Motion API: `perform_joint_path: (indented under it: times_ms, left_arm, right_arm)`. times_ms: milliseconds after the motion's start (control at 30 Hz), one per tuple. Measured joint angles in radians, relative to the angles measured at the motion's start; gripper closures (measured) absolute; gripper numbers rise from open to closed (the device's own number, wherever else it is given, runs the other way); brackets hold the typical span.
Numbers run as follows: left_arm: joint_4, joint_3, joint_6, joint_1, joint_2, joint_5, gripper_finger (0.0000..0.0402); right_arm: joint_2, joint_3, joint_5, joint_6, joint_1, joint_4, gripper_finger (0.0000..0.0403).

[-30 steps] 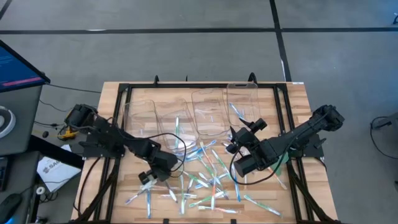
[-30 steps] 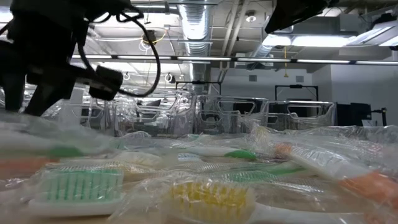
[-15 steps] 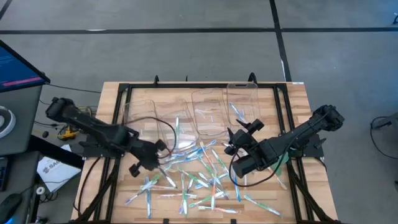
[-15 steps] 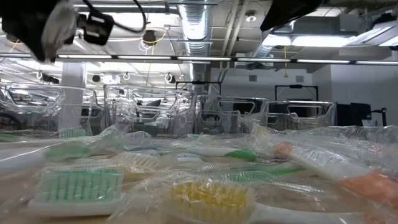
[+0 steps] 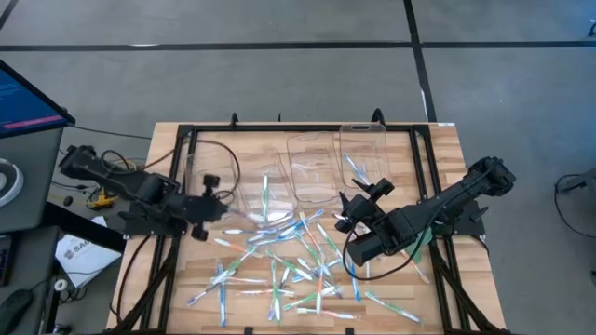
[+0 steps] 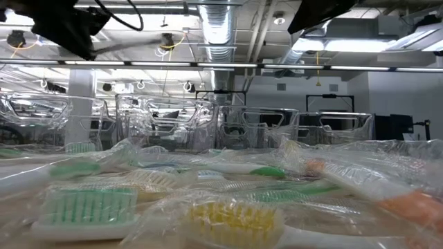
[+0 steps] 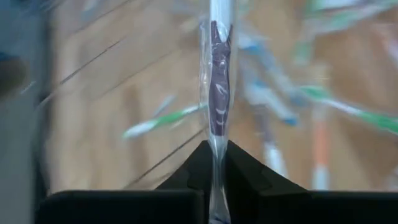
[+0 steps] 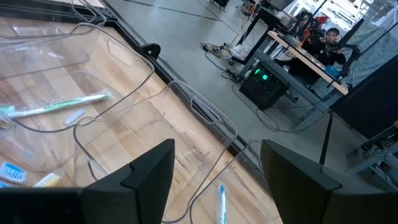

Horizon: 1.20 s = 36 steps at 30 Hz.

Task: Pick & Place Toothbrushes
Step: Put the violet toothbrush into the left transparent bin, then adjust the left transparent bin

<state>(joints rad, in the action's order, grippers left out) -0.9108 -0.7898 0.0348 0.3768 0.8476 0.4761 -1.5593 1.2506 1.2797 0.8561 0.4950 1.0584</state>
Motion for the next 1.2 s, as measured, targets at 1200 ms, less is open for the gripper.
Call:
perform_joint_path:
  times_ms: [1200]
  left_arm:
    - [-0.347, 0.068, -0.957, -0.075, -0.05, 0.209, 0.0315]
  right_arm:
    - [0.0, 0.0, -0.052, 0.0, 0.0, -0.006, 0.0171]
